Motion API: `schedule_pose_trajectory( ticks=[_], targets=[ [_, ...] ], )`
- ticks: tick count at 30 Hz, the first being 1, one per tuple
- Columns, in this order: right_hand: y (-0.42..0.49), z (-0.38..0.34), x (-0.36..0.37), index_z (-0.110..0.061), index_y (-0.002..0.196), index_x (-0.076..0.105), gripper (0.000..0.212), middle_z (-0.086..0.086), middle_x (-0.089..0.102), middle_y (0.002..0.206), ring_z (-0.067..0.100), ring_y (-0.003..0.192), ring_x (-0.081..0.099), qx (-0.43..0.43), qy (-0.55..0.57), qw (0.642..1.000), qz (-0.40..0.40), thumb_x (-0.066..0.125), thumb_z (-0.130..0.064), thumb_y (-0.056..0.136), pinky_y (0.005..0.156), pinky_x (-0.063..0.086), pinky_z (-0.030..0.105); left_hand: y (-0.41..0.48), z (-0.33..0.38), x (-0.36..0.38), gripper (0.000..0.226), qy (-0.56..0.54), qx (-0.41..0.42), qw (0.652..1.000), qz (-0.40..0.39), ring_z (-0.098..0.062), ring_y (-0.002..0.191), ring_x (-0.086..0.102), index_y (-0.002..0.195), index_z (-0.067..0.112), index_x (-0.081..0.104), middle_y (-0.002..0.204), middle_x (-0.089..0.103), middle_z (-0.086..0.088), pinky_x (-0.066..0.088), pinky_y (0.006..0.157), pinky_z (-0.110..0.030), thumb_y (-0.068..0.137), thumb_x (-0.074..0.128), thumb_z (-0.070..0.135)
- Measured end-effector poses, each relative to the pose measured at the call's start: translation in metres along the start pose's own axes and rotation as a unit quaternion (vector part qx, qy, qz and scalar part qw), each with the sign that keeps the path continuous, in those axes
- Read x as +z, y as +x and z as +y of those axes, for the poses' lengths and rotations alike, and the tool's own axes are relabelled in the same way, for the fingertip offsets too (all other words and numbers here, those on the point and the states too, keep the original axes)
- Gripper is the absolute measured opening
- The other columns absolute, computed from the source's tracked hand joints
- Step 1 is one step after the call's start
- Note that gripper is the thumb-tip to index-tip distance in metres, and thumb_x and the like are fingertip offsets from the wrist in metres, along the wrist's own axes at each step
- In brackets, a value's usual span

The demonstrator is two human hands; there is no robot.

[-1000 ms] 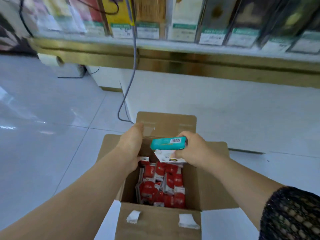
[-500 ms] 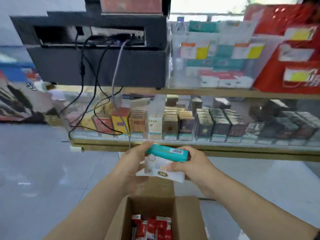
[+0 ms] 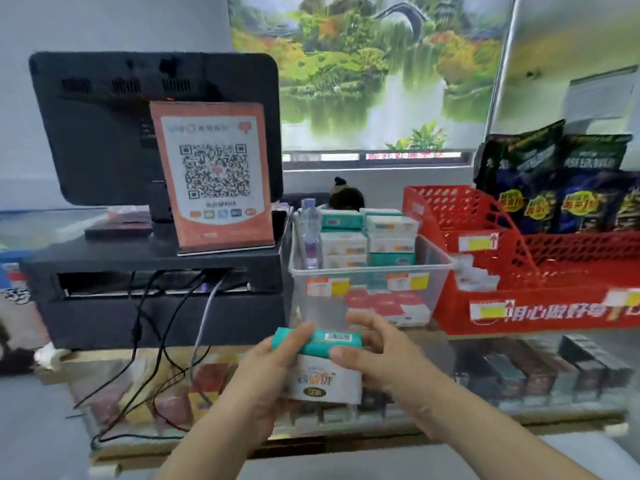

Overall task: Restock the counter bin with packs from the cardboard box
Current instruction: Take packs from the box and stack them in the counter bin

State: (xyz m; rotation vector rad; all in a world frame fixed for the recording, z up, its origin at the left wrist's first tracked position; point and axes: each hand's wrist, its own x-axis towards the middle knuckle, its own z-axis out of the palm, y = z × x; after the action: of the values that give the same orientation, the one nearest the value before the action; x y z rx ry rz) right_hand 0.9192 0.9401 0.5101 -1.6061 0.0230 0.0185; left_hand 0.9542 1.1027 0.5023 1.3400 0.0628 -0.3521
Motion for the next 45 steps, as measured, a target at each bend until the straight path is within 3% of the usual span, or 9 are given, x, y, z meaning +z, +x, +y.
schedule_pose_trajectory(
  ticks=[6, 8, 11, 24, 29, 33, 37, 41, 45],
  targets=[
    [0.019, -0.067, -0.034, -0.023, 0.110, 0.057, 0.032, -0.003, 0.072, 0.099, 0.008, 0.083, 0.069, -0.078, 0.096, 0.985, 0.117, 0.063, -0.034, 0.082, 0.074, 0.054, 0.031, 0.032, 0.069, 0.042, 0.048, -0.015, 0.019, 1.000, -0.004, -0.028, 0.063, 0.070, 0.098, 0.007, 0.068, 0.082, 0.074, -0.018, 0.057, 0.056, -0.038, 0.073, 0.069, 0.048],
    [0.024, -0.078, -0.045, -0.023, 0.108, 0.058, 0.034, -0.005, 0.073, 0.092, 0.011, 0.083, 0.069, -0.091, 0.131, 0.975, 0.156, 0.061, -0.038, 0.078, 0.066, 0.052, 0.030, 0.043, 0.092, 0.051, 0.050, -0.008, 0.020, 1.000, -0.015, -0.026, 0.064, 0.071, 0.101, 0.007, 0.067, 0.083, 0.075, -0.015, 0.058, 0.056, -0.038, 0.077, 0.066, 0.051],
    [0.035, -0.088, -0.055, -0.021, 0.109, 0.060, 0.033, 0.003, 0.068, 0.107, 0.022, 0.101, 0.063, -0.094, 0.160, 0.962, 0.200, 0.060, -0.039, 0.082, 0.082, 0.052, 0.041, 0.059, 0.124, 0.066, 0.045, 0.007, 0.049, 0.999, -0.021, -0.019, 0.059, 0.071, 0.100, 0.007, 0.066, 0.078, 0.075, -0.010, 0.056, 0.048, -0.032, 0.081, 0.064, 0.049],
    [0.133, -0.141, -0.079, -0.019, 0.109, 0.054, 0.017, -0.003, 0.060, 0.094, 0.007, 0.081, 0.058, -0.106, 0.069, 0.973, 0.193, 0.042, -0.026, 0.099, 0.061, 0.046, 0.022, 0.177, 0.160, 0.116, 0.018, -0.017, 0.052, 0.995, 0.082, -0.022, 0.070, 0.064, 0.091, 0.004, 0.055, 0.083, 0.066, -0.011, 0.056, 0.042, -0.031, 0.088, 0.066, 0.018],
    [0.172, -0.155, -0.083, -0.022, 0.116, 0.048, 0.021, -0.010, 0.052, 0.088, 0.000, 0.073, 0.052, -0.106, -0.007, 0.982, 0.155, 0.034, -0.028, 0.102, 0.055, 0.042, 0.016, 0.214, 0.156, 0.116, 0.027, 0.003, 0.036, 0.993, 0.114, -0.024, 0.068, 0.063, 0.112, -0.002, 0.053, 0.098, 0.063, -0.018, 0.055, 0.040, -0.032, 0.090, 0.064, 0.010],
    [0.193, -0.157, -0.087, -0.026, 0.108, 0.045, 0.015, -0.001, 0.056, 0.106, 0.012, 0.090, 0.052, -0.107, -0.038, 0.981, 0.156, 0.033, -0.030, 0.101, 0.086, 0.048, 0.032, 0.244, 0.152, 0.105, 0.041, 0.027, 0.027, 0.989, 0.144, -0.031, 0.075, 0.064, 0.125, -0.004, 0.043, 0.114, 0.059, -0.024, 0.051, 0.035, -0.030, 0.089, 0.063, 0.005],
    [0.204, -0.154, -0.097, -0.027, 0.104, 0.045, 0.012, -0.013, 0.048, 0.089, 0.016, 0.096, 0.047, -0.111, -0.042, 0.980, 0.161, 0.035, -0.029, 0.100, 0.098, 0.043, 0.043, 0.259, 0.144, 0.103, 0.045, 0.040, 0.023, 0.988, 0.150, -0.033, 0.070, 0.062, 0.126, -0.008, 0.041, 0.102, 0.059, -0.023, 0.050, 0.033, -0.032, 0.089, 0.063, 0.005],
    [0.208, -0.150, -0.103, -0.027, 0.106, 0.045, 0.011, -0.016, 0.045, 0.087, 0.014, 0.095, 0.046, -0.107, -0.049, 0.980, 0.163, 0.036, -0.030, 0.100, 0.099, 0.043, 0.044, 0.264, 0.140, 0.108, 0.033, 0.037, 0.017, 0.989, 0.145, -0.030, 0.065, 0.061, 0.115, -0.004, 0.047, 0.094, 0.059, -0.019, 0.056, 0.041, -0.036, 0.089, 0.064, 0.007],
    [0.209, -0.148, -0.104, -0.025, 0.118, 0.048, 0.022, -0.013, 0.044, 0.091, 0.012, 0.094, 0.045, -0.100, -0.058, 0.980, 0.161, 0.035, -0.031, 0.101, 0.095, 0.044, 0.038, 0.279, 0.134, 0.102, 0.052, 0.093, 0.015, 0.977, 0.192, -0.035, 0.078, 0.069, 0.115, -0.002, 0.053, 0.097, 0.066, -0.021, 0.059, 0.072, -0.050, 0.077, 0.079, 0.023]
  ],
)
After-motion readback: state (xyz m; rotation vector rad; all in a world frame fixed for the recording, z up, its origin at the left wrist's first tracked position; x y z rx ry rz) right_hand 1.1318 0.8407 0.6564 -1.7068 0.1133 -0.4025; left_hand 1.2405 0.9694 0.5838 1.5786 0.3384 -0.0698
